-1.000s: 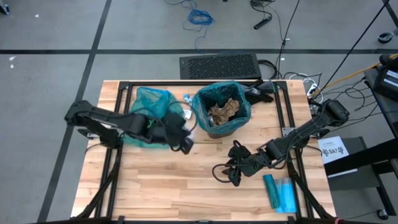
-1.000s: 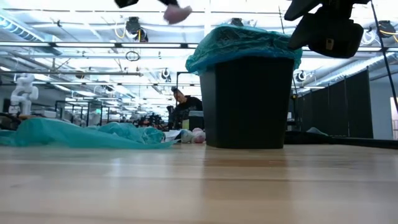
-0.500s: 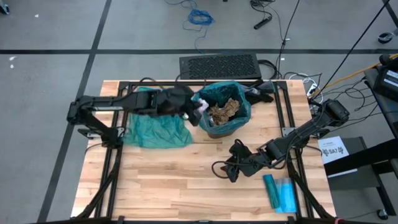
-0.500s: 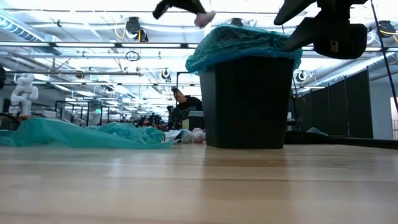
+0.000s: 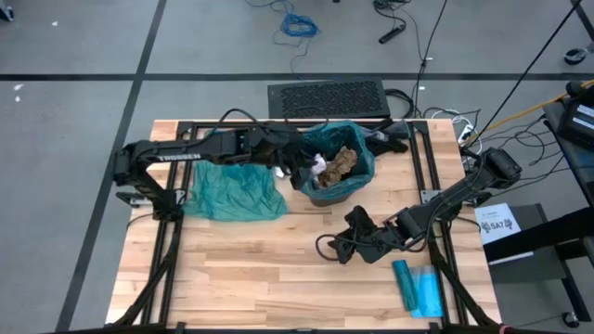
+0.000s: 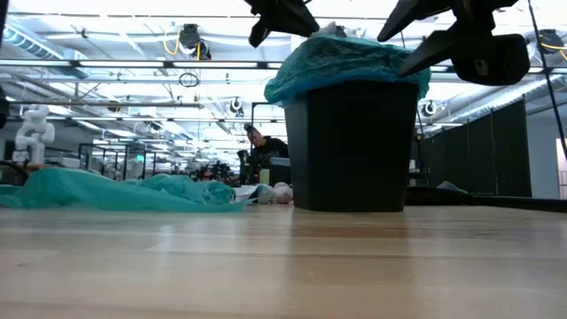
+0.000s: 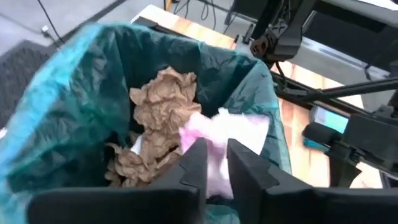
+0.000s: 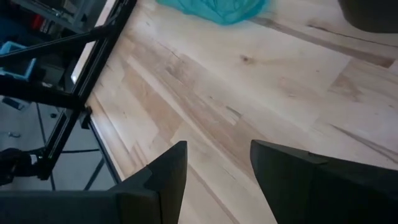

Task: Place trash/remove bag and relplace
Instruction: Put the pink trash bag into the trash bin, then put the blue trash bag into the trash bin

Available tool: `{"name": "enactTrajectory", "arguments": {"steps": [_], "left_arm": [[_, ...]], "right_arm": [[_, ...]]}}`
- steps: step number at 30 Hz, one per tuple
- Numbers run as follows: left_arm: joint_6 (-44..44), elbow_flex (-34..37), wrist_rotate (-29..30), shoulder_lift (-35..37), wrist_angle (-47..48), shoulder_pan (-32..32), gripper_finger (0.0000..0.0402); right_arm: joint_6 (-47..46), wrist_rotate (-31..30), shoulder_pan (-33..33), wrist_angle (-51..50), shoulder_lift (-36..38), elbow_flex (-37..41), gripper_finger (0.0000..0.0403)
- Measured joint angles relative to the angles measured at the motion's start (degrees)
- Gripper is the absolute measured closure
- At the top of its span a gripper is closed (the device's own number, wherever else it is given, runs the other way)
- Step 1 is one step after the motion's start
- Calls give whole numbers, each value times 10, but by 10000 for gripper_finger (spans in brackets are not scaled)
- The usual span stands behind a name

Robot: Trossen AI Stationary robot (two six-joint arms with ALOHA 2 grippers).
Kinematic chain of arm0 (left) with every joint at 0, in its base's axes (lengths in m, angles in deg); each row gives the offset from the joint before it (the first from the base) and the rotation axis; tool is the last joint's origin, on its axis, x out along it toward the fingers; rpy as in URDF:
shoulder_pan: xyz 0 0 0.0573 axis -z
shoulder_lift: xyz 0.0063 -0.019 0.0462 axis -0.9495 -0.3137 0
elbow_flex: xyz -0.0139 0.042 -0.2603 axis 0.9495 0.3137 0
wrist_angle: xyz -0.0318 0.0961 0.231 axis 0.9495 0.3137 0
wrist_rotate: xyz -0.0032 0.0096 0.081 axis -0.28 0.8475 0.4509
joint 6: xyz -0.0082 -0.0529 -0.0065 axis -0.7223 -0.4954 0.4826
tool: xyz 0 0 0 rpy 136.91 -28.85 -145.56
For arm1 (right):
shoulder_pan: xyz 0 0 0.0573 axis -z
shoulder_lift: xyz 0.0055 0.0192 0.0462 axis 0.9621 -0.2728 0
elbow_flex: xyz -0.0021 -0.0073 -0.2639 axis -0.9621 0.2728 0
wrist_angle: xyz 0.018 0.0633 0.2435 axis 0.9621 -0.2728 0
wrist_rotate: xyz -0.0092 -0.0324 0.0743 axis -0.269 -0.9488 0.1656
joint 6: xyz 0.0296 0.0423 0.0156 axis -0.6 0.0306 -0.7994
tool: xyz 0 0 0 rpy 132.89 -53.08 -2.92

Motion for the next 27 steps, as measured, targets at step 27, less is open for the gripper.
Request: {"name": "enactTrajectory", "arguments": {"steps": [27], "left_arm": [[117,1,106,80,202,-75,314]], "right_arm": [[-130,-7,-28,-129,0,0,343]]}}
